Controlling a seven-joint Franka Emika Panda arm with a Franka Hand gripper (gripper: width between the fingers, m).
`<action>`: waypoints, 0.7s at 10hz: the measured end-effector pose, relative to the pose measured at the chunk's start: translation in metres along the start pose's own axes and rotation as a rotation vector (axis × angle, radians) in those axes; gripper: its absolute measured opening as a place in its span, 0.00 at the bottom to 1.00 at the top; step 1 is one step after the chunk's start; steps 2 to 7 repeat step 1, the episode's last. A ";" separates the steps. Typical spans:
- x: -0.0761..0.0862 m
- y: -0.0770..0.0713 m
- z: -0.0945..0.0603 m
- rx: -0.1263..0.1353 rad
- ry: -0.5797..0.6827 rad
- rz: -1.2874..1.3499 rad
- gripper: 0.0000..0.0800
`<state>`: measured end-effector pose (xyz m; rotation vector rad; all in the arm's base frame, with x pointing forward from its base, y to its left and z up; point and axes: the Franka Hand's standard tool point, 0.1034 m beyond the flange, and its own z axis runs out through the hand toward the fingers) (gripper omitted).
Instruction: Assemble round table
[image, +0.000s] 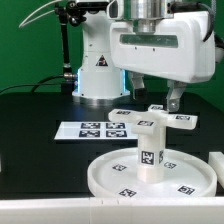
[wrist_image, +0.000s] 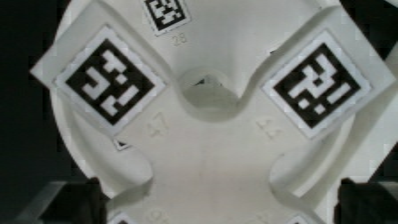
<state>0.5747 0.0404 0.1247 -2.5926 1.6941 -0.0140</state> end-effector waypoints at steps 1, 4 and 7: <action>0.000 0.000 0.000 0.000 0.000 0.000 0.81; 0.000 0.000 0.000 0.000 0.000 0.000 0.81; 0.000 0.000 0.000 0.000 0.000 0.000 0.81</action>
Offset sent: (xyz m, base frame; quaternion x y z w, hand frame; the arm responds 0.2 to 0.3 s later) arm 0.0000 0.0000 0.0000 0.0000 0.0000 0.0000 1.0000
